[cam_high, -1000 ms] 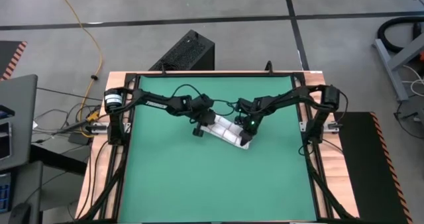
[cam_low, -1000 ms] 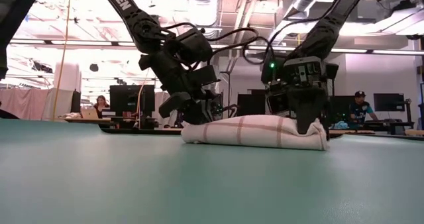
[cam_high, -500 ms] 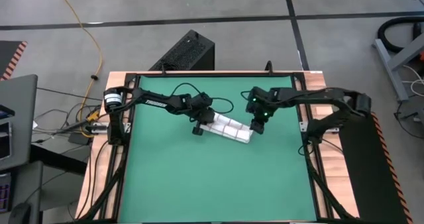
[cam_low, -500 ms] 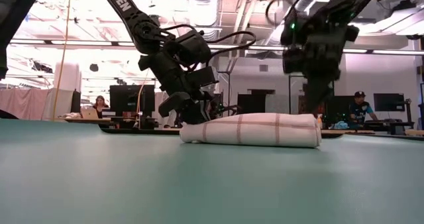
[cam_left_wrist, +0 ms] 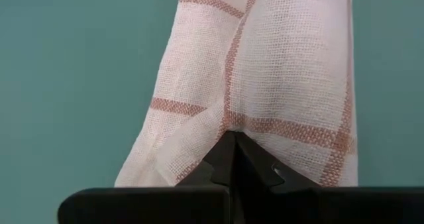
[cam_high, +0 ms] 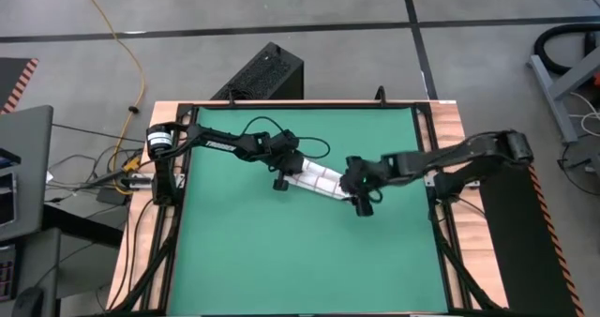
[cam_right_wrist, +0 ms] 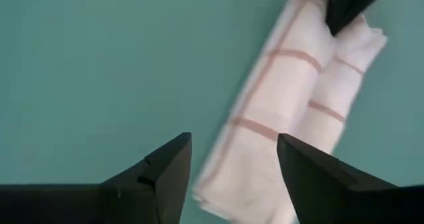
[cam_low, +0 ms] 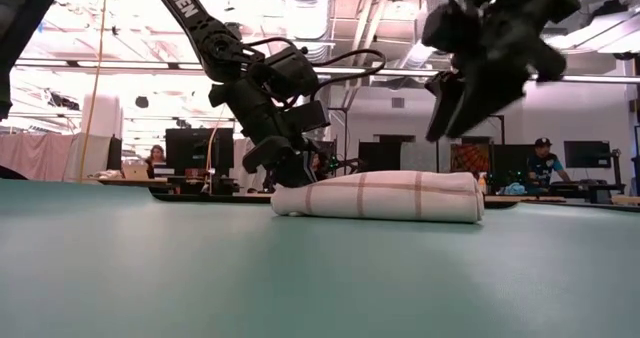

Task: Roll towel into tight, uniform cylinder
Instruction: Roll the white patterned towel

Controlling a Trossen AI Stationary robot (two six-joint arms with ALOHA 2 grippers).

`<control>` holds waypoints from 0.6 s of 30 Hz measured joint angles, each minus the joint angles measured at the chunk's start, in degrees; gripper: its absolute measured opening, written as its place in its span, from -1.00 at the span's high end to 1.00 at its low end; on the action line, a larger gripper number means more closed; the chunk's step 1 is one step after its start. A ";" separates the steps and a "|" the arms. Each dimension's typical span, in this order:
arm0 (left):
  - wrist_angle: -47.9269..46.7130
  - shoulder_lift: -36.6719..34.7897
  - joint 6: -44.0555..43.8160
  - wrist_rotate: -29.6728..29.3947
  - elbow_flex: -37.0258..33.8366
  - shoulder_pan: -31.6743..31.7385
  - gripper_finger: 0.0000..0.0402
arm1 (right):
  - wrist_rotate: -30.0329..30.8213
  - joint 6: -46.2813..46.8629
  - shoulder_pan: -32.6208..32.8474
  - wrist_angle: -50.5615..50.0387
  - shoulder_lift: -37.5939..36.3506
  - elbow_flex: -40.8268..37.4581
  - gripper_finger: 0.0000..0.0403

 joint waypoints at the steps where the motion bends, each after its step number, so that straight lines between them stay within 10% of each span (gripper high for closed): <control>1: -0.06 0.00 -0.41 -0.06 0.00 -0.01 1.00 | 2.43 -1.09 1.05 0.10 1.07 0.00 -0.21; 18: -0.52 -0.01 -5.54 -0.46 0.00 -0.01 1.00 | 10.97 -0.02 2.27 0.49 21.53 0.39 -0.20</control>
